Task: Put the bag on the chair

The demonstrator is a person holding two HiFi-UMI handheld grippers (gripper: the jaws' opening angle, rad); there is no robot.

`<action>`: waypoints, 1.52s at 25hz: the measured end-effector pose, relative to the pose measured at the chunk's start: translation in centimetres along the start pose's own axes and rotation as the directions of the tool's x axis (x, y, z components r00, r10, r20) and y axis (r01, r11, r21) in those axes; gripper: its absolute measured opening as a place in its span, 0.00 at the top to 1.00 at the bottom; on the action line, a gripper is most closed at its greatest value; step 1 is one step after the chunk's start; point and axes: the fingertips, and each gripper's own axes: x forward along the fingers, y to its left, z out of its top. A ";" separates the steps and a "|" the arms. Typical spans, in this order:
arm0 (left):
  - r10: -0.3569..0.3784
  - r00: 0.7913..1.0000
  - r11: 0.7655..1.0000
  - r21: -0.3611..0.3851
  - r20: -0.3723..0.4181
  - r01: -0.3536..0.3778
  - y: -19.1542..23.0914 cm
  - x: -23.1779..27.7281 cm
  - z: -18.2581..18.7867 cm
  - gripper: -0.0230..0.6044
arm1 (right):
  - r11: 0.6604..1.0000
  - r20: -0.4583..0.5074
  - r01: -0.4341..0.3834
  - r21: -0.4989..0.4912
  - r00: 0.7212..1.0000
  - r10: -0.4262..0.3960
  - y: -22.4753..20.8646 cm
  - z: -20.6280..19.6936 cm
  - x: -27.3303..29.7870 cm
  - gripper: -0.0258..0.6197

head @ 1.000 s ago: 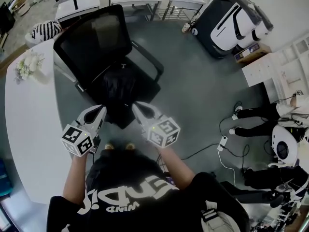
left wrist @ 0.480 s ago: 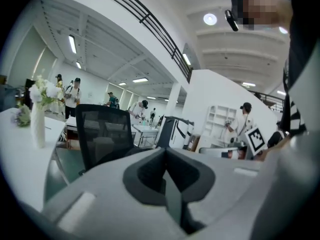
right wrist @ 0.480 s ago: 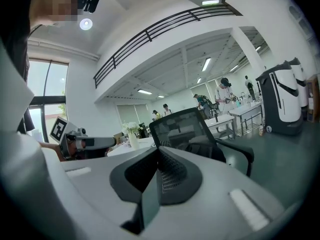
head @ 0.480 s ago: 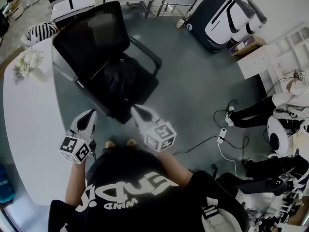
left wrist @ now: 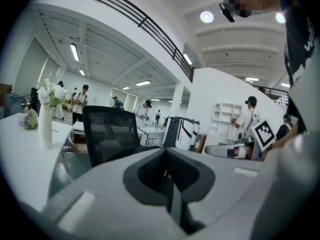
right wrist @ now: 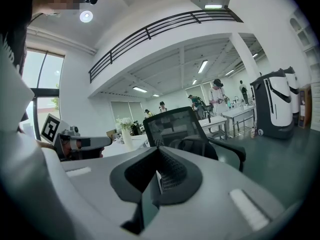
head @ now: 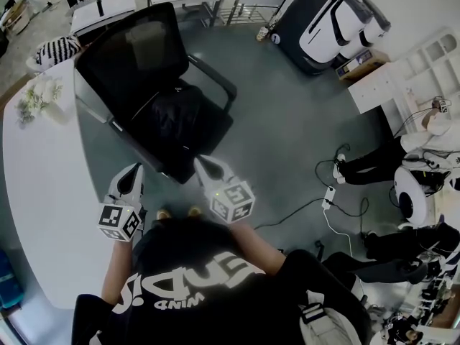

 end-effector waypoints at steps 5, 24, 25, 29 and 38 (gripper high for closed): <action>0.001 1.000 1.000 -0.008 0.013 -0.001 0.2 0.1 0.4 0.96 | 1.000 0.001 0.014 -0.006 1.000 -0.014 0.3 -0.2 0.3 0.96; 0.029 1.000 0.999 -0.019 0.006 -0.029 1.0 -0.6 0.9 0.96 | 1.000 0.012 0.028 -0.015 1.000 -0.027 -0.5 1.0 -0.8 0.96; 0.030 1.000 0.999 -0.020 0.007 -0.030 1.0 -0.6 0.9 0.96 | 1.000 0.013 0.024 -0.013 1.000 -0.024 -0.5 1.0 -0.8 0.96; 0.034 0.999 0.999 -0.028 0.010 -0.034 0.9 -0.6 0.8 0.96 | 1.000 0.013 0.014 -0.013 1.000 -0.014 -0.4 0.9 -0.7 0.96; 0.047 0.999 0.998 -0.043 0.006 -0.046 1.0 -0.4 0.6 0.96 | 1.000 0.004 -0.003 -0.008 1.000 0.004 -0.1 0.8 -0.4 0.96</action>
